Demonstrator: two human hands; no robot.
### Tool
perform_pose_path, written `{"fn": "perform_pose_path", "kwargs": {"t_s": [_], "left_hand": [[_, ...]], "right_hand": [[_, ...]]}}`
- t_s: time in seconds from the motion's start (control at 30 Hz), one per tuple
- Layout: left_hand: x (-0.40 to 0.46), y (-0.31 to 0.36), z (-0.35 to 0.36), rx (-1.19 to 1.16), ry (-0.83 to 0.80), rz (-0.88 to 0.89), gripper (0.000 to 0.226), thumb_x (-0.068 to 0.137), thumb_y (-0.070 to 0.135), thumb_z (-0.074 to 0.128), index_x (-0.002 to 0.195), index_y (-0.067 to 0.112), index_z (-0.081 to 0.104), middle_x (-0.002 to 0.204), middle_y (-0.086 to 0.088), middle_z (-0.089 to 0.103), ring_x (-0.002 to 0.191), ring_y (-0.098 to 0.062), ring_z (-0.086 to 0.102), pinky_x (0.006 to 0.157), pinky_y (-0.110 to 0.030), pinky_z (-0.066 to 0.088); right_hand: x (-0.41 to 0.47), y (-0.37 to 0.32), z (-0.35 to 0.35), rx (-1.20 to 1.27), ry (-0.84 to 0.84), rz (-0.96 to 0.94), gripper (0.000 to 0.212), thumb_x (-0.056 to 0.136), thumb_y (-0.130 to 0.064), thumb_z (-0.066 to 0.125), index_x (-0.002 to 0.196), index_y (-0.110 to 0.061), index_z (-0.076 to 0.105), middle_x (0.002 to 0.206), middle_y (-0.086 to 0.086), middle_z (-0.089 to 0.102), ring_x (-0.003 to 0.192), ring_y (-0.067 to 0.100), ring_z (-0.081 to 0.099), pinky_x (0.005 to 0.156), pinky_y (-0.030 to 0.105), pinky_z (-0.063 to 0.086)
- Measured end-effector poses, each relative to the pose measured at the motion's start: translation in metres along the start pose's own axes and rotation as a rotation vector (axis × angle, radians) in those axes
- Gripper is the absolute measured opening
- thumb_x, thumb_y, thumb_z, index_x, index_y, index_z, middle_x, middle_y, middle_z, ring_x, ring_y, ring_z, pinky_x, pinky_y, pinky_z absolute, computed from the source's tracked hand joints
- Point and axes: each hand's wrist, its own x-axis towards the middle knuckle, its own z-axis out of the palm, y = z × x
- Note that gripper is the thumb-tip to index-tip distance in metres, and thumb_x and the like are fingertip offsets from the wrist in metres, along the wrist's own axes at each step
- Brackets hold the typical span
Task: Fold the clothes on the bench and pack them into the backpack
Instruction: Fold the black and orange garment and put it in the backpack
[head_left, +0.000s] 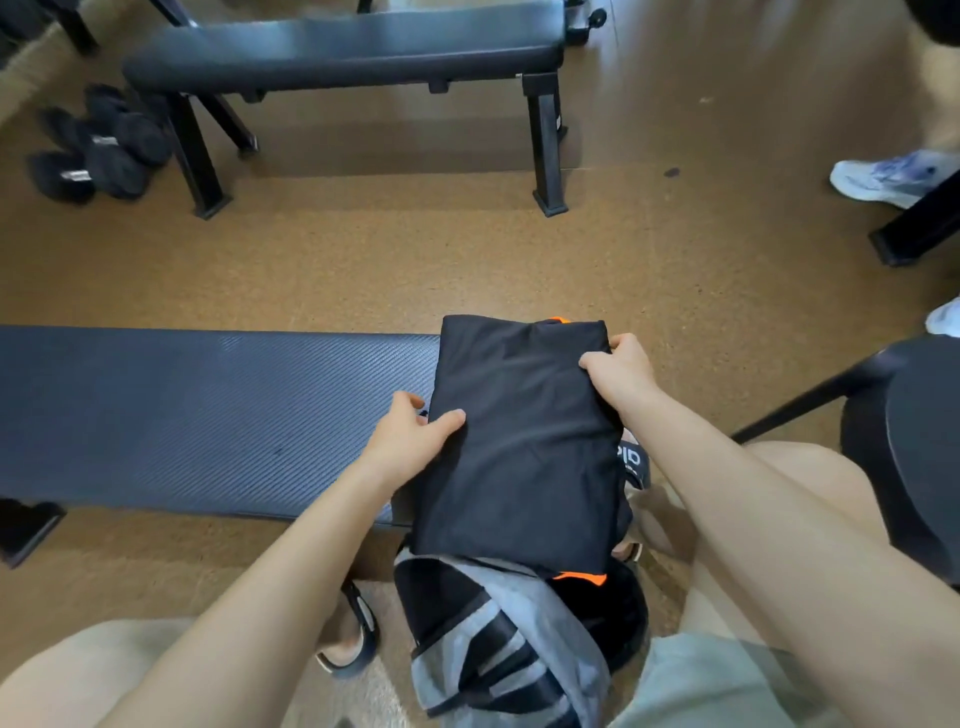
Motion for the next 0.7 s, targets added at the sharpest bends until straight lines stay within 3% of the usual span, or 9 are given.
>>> {"fn": "perform_pose_path", "kwargs": {"t_s": [0.27, 0.5, 0.6, 0.67, 0.7], "left_hand": [[0.010, 0.007, -0.005, -0.187, -0.114, -0.035, 0.037, 0.071, 0.033, 0.077, 0.105, 0.020, 0.069, 0.103, 0.000, 0.076, 0.096, -0.021, 0.073, 0.093, -0.046, 0.058], [0.005, -0.021, -0.049, -0.237, -0.032, 0.024, 0.021, 0.091, 0.019, 0.071, 0.110, 0.021, 0.063, 0.107, 0.002, 0.071, 0.093, -0.015, 0.071, 0.071, -0.028, 0.053], [0.011, -0.040, -0.070, -0.118, 0.084, 0.041, 0.022, 0.089, 0.026, 0.073, 0.107, 0.019, 0.062, 0.100, 0.003, 0.069, 0.092, -0.017, 0.067, 0.071, -0.028, 0.048], [0.015, -0.050, -0.077, 0.026, 0.165, 0.062, 0.035, 0.091, 0.031, 0.071, 0.120, 0.018, 0.057, 0.101, 0.004, 0.066, 0.101, -0.021, 0.064, 0.077, -0.029, 0.045], [0.015, -0.053, -0.078, 0.098, 0.190, 0.096, 0.047, 0.093, 0.032, 0.069, 0.133, 0.017, 0.050, 0.111, 0.003, 0.064, 0.110, -0.022, 0.061, 0.084, -0.030, 0.044]], "right_hand": [[0.001, -0.003, 0.004, -0.016, -0.018, -0.063, 0.025, 0.085, -0.014, 0.056, 0.108, -0.009, 0.063, 0.109, 0.009, 0.068, 0.101, 0.030, 0.064, 0.087, 0.041, 0.051], [-0.005, -0.017, 0.044, -0.087, -0.120, -0.240, 0.034, 0.092, -0.016, 0.061, 0.126, -0.014, 0.058, 0.115, 0.001, 0.065, 0.111, 0.023, 0.061, 0.089, 0.030, 0.045], [-0.008, -0.019, 0.067, -0.205, -0.141, -0.304, 0.042, 0.096, -0.020, 0.060, 0.135, -0.012, 0.050, 0.124, 0.006, 0.063, 0.116, 0.025, 0.058, 0.087, 0.029, 0.040], [-0.014, -0.020, 0.077, -0.328, -0.085, -0.374, 0.046, 0.097, -0.018, 0.057, 0.140, -0.010, 0.042, 0.130, 0.010, 0.057, 0.119, 0.030, 0.056, 0.091, 0.035, 0.043], [-0.018, -0.020, 0.080, -0.436, -0.018, -0.414, 0.050, 0.096, -0.015, 0.055, 0.143, -0.009, 0.038, 0.133, 0.013, 0.052, 0.118, 0.033, 0.054, 0.093, 0.039, 0.045]]}}
